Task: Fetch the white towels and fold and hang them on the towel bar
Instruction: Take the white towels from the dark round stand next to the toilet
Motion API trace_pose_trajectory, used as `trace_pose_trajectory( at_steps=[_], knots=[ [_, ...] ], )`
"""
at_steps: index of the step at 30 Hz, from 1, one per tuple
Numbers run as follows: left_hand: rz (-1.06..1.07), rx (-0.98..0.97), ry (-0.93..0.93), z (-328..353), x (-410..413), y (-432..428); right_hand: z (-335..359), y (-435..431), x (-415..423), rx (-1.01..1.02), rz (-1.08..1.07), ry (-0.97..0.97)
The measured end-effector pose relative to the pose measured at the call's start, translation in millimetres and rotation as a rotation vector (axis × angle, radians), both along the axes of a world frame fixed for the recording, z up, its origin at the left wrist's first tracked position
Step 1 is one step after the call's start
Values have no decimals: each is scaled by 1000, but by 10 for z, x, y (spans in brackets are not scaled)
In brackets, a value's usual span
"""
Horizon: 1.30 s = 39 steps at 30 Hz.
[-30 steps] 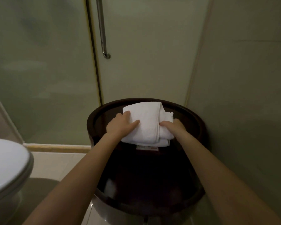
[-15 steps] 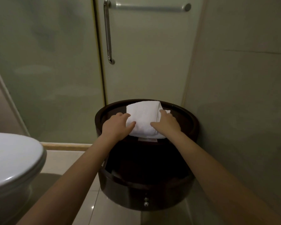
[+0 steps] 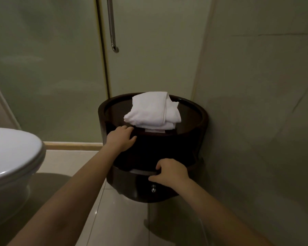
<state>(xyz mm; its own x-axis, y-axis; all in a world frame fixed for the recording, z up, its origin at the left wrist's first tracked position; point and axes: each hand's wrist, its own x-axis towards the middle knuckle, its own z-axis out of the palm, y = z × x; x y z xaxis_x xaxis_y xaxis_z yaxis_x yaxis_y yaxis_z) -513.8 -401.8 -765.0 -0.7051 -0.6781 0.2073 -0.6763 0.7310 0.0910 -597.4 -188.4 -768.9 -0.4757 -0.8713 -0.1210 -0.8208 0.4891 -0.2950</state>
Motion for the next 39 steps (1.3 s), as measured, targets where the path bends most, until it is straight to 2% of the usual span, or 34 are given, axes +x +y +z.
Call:
trace_pose_trajectory(
  at_steps=[4, 14, 22, 29, 39],
  knots=[
    [-11, -2, 9, -56, -58, -65, -85, 50, 25, -66, 4, 84],
    [-22, -7, -28, -97, -210, -289, -120, -160, -167, -94, -44, 45],
    [-36, -53, 39, -181, -224, -328, -105, -482, -391, -101, -72, 62],
    [-45, -67, 96, -249, -195, -341, -180, -783, -583, -183, -131, 172],
    [-47, -100, 140, -299, -208, -327, -233, -1098, -759, -186, -211, 155]
  ],
)
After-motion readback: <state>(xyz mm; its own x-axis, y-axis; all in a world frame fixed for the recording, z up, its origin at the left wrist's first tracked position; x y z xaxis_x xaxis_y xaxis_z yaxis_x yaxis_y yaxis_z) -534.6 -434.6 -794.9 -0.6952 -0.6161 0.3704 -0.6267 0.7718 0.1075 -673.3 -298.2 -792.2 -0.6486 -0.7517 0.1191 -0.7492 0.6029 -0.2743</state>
